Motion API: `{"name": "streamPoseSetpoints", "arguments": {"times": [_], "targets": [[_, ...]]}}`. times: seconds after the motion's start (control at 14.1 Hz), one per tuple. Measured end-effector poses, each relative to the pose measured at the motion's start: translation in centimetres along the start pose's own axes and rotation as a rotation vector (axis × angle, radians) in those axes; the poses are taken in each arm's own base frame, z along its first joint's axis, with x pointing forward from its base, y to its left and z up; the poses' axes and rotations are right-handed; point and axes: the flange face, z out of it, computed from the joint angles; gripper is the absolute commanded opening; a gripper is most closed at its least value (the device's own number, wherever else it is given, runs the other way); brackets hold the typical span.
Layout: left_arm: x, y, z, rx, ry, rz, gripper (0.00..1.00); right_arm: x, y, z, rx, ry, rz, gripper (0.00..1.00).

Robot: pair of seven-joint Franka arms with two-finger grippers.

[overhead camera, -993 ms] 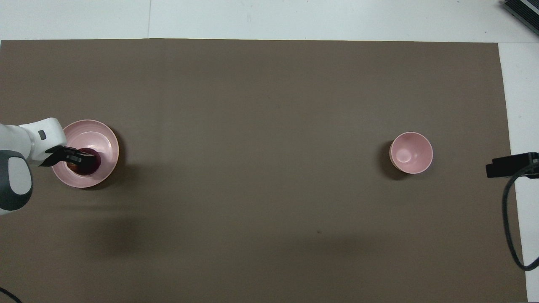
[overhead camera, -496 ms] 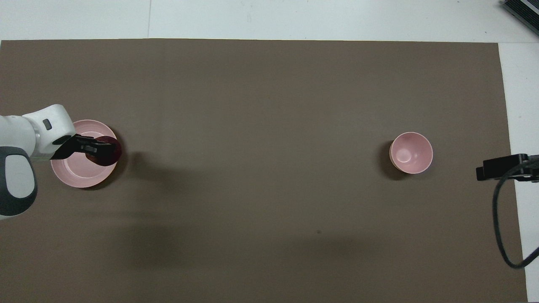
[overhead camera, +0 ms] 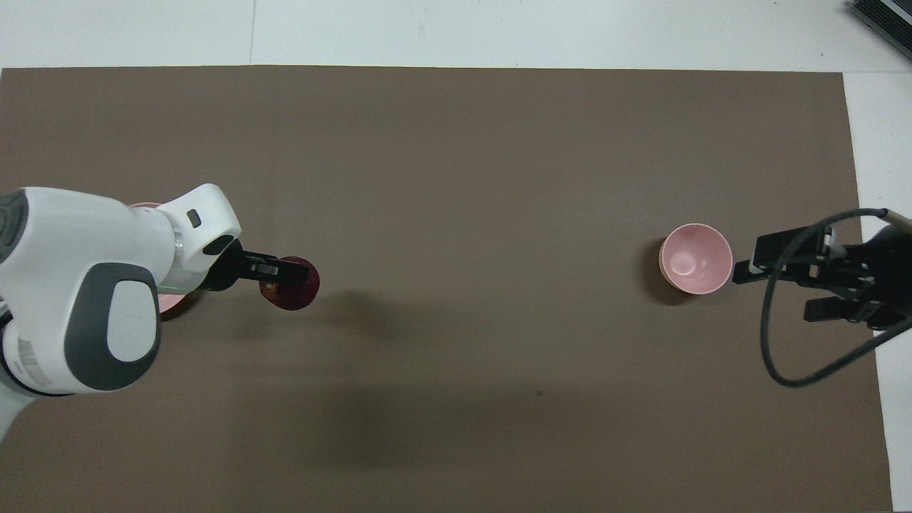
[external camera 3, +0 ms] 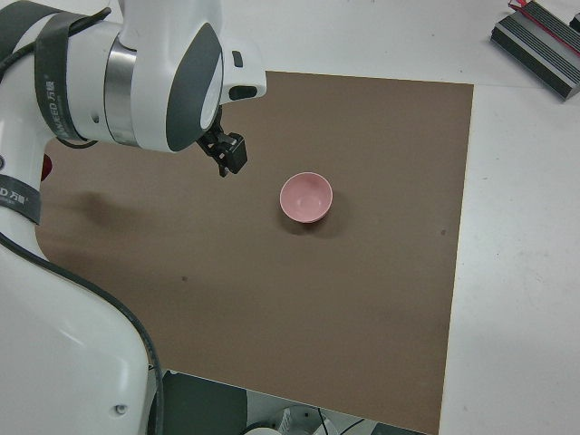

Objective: Move apple from plate to bowl
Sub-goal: 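Lift the apple with the left gripper while the right gripper approaches it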

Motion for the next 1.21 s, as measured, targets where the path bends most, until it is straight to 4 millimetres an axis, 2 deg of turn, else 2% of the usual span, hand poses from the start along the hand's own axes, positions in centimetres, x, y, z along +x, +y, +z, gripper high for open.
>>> {"name": "streamPoseSetpoints", "arguments": {"times": [0.21, 0.35, 0.57, 0.71, 0.92, 1.21], "targets": [[-0.8, 5.9, 1.8, -0.083, -0.032, -0.044, 0.0, 0.2, -2.4, 2.4, 0.086, -0.049, 0.141, 1.0], [-1.2, 8.6, 2.2, -0.159, -0.04, -0.086, 0.0, 0.4, -3.7, 3.8, 0.149, -0.108, 0.252, 1.0], [-1.3, 11.1, 2.1, -0.241, -0.023, -0.147, 0.0, 1.5, -4.2, 5.1, 0.205, -0.198, 0.445, 1.0], [-0.9, 12.0, 1.8, -0.299, 0.023, -0.188, 0.0, 2.1, -4.2, 6.0, 0.192, -0.227, 0.554, 1.0], [-0.7, 14.5, 1.8, -0.345, 0.103, -0.239, 0.0, 3.2, -4.7, 7.6, 0.199, -0.279, 0.69, 1.0], [-0.7, 17.3, 1.4, -0.428, 0.157, -0.306, 0.0, 4.4, -6.2, 11.5, 0.211, -0.417, 0.789, 1.0]]}}
